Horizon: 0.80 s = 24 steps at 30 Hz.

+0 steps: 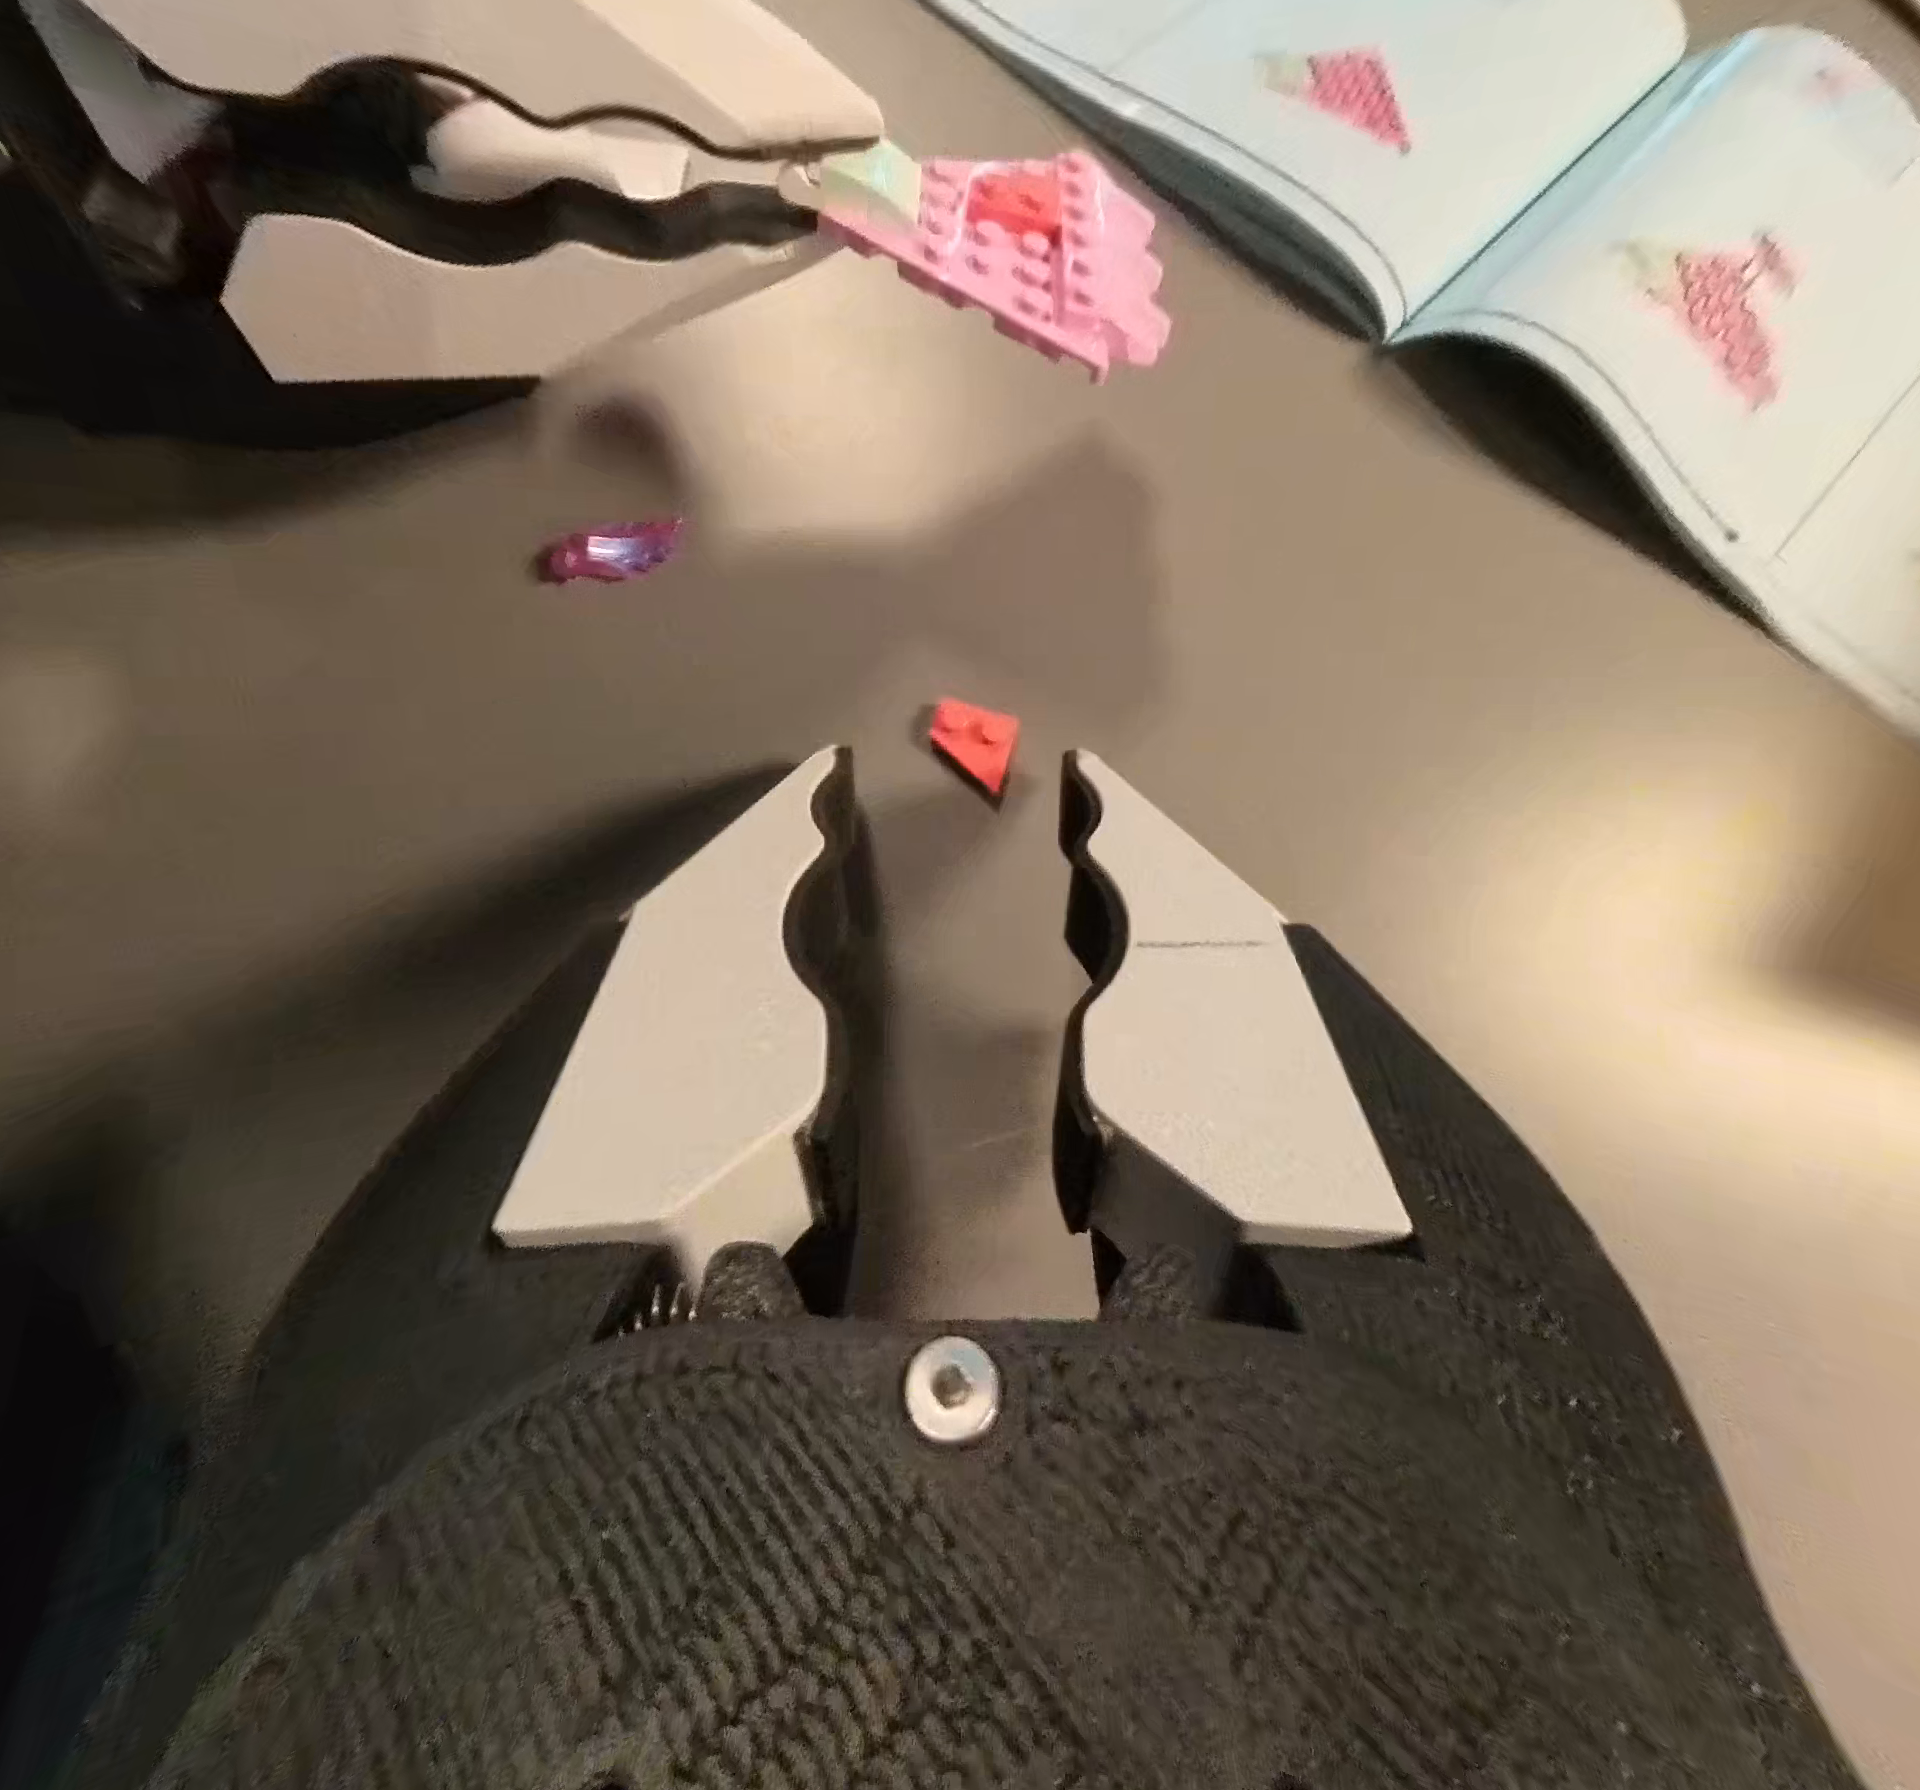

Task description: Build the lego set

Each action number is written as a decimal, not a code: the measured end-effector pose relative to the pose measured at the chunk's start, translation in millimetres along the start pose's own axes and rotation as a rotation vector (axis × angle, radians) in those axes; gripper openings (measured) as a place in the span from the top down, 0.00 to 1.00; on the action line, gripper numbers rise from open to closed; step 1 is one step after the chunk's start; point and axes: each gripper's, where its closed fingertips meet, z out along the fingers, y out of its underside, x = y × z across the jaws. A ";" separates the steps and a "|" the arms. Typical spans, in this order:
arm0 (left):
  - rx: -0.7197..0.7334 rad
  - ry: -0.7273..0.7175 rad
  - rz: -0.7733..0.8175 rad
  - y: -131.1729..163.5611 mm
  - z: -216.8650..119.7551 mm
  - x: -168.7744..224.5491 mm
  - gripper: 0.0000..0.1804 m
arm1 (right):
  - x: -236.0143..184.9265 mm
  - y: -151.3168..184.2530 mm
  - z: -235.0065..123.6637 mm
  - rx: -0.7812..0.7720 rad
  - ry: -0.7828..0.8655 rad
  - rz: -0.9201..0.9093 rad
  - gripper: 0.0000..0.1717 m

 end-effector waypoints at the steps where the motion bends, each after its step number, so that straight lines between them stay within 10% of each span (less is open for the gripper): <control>1: 0.002 0.002 0.009 -1.0 0.1 1.5 0.95 | -0.9 1.8 1.4 -0.008 0.010 0.010 0.80; 17: 0.060 -0.034 0.107 -18.8 -2.7 7.1 0.95 | 17.0 -19.6 -2.9 0.030 0.147 -0.042 0.92; 24: 0.125 -0.046 0.174 -31.5 -4.3 10.8 0.95 | 3.7 -61.2 -4.7 0.131 -0.039 -0.038 0.92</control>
